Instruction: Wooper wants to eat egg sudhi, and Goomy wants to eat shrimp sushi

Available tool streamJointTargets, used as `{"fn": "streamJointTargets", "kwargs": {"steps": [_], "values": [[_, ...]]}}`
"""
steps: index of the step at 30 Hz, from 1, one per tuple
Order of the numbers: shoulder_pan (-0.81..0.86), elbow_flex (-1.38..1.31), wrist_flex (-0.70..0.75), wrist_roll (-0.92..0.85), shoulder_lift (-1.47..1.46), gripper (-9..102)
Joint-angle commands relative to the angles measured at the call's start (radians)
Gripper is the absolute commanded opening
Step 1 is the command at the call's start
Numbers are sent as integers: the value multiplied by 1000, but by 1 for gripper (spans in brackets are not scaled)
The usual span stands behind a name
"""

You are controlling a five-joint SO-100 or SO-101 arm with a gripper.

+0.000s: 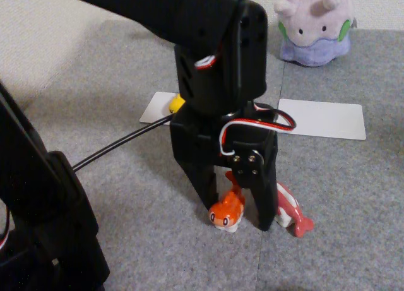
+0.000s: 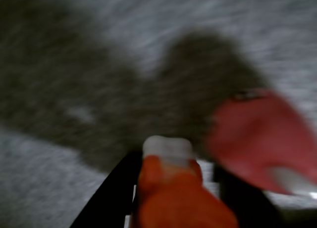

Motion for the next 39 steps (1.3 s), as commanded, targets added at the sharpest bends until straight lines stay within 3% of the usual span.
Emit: {"fn": "streamJointTargets", "kwargs": {"steps": [1, 13, 22, 28, 39], "values": [[-12, 11, 6, 6, -25, 2], [-35, 0, 48, 43, 149, 2], [-219, -342, 410, 184, 282, 2], [-265, -719, 549, 212, 141, 2], [-193, -1256, 489, 71, -396, 4]]}}
